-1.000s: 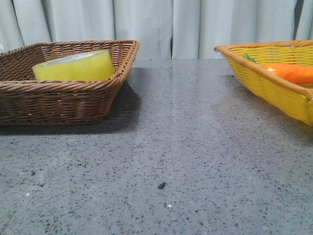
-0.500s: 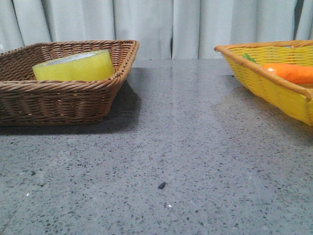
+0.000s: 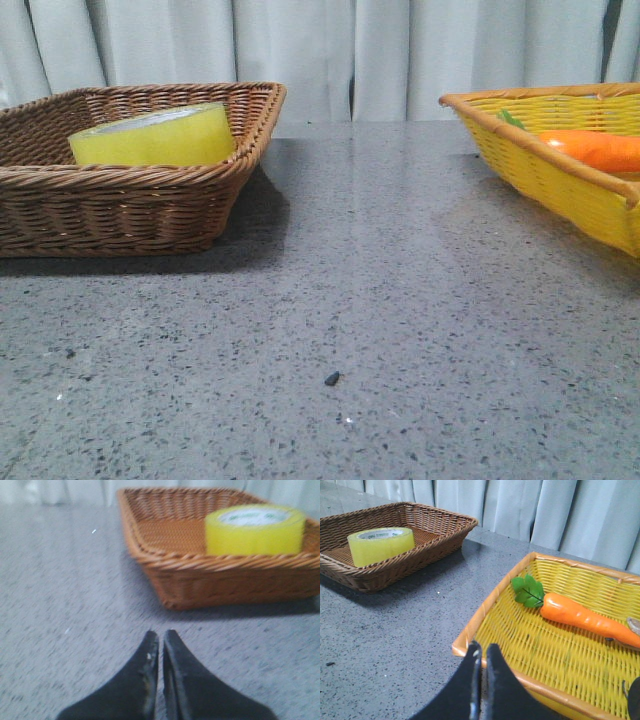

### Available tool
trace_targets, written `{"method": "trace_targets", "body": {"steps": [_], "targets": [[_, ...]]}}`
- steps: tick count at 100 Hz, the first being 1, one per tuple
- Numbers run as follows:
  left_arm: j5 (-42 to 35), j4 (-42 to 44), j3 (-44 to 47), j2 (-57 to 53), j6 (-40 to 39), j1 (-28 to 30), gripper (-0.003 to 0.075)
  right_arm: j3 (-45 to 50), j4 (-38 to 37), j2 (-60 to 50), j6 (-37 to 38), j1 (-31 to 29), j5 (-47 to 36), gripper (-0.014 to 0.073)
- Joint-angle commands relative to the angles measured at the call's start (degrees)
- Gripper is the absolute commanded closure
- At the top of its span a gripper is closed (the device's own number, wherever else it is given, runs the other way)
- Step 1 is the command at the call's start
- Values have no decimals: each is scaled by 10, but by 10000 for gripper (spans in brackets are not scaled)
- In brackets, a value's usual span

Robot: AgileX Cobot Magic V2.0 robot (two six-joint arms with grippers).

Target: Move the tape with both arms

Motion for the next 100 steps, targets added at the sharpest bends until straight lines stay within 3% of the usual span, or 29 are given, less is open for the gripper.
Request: {"method": "trace_targets", "body": {"steps": [1,100], "targets": [[-1,-6,5,-17,4,16,741,-13,-13,6,0,0,-40,660],[-2,-7,5,-17,4,22,741,-6,-13,6,0,-3,-49,660]]}}
